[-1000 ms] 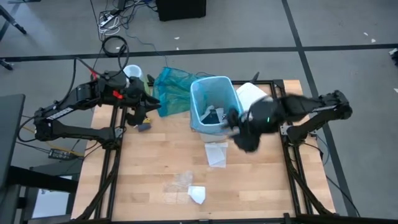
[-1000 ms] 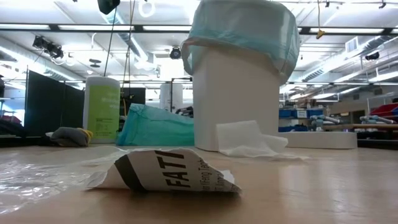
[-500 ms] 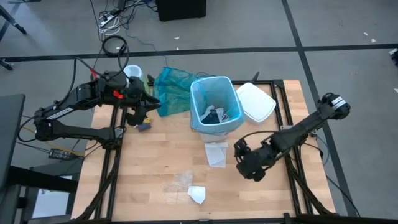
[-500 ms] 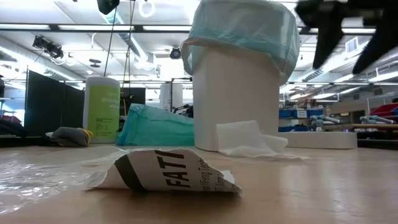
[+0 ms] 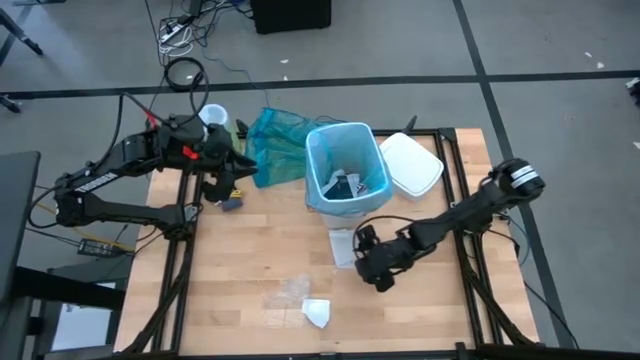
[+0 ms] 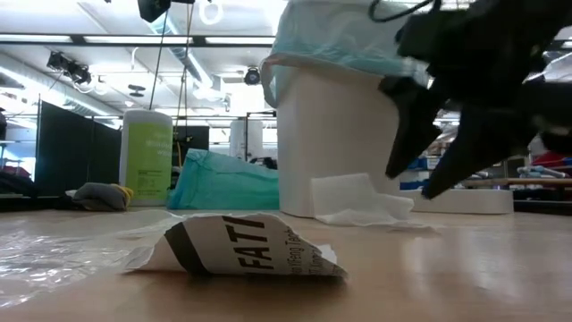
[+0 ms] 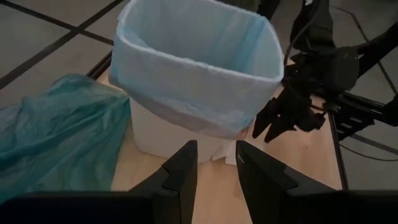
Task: Place trash/remove bag and relplace
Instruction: Put the white napkin into the white trash bin
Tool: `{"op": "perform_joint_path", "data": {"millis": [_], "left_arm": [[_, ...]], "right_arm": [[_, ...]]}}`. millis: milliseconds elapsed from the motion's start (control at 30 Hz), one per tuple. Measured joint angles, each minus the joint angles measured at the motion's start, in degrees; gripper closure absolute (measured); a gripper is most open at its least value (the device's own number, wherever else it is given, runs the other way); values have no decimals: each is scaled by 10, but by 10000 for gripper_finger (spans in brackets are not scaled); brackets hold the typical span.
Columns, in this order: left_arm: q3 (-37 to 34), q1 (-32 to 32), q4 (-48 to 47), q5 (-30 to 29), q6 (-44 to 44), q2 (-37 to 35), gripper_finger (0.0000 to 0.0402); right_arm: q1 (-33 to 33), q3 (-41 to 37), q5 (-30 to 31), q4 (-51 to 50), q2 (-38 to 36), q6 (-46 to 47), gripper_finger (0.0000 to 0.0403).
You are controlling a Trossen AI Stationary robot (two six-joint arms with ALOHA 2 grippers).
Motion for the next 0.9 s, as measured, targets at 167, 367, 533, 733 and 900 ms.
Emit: {"op": "perform_joint_path", "data": {"millis": [167,367,533,733,900], "left_arm": [[0,0,-13,-3,0,0,282],[0,0,-22,-16,0,0,282],[0,0,-32,-18,0,0,282],[0,0,-31,-18,0,0,282],[0,0,-31,-18,0,0,282]], "right_arm": [[-20,9,-22,11,46,-1,188],[-27,11,-94,13,78,8,217],[-28,10,-107,8,78,39,327],[-28,10,-110,15,76,55,394],[-22,29,-107,1,62,35,402]]}}
